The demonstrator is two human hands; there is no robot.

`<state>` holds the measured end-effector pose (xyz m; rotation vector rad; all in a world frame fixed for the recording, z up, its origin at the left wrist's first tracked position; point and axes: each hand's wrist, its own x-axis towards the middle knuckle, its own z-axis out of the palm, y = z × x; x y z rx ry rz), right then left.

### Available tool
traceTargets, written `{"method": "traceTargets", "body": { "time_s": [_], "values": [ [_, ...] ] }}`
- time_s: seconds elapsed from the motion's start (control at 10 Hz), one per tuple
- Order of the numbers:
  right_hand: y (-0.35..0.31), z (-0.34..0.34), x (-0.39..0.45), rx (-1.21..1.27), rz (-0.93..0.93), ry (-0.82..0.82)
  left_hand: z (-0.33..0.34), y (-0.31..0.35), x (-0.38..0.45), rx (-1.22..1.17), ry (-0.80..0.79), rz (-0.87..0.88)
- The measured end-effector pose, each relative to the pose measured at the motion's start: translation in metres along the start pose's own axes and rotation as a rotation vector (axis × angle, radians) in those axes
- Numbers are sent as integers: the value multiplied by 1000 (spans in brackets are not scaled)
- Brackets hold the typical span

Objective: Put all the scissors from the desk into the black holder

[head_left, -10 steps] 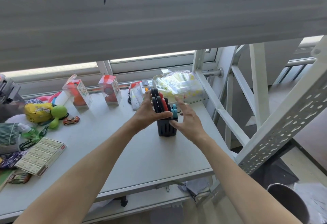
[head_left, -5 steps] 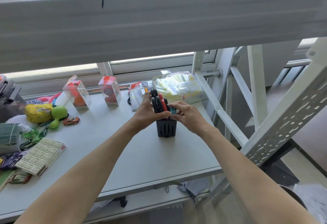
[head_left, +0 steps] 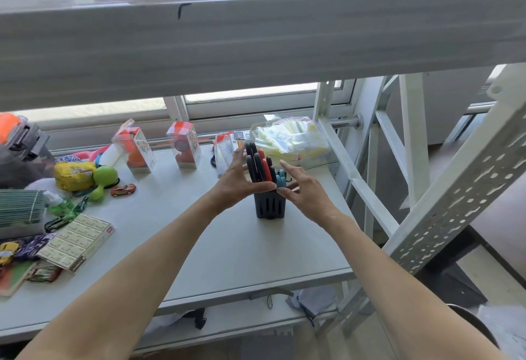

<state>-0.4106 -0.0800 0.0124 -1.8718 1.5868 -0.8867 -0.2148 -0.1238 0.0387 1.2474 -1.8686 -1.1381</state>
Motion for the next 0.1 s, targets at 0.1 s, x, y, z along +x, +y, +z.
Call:
{"method": "traceTargets", "body": {
  "time_s": [0.1],
  "values": [
    [0,-1,-6,-56,10,97,-3,-3,-13,22,12,-36]
  ]
}}
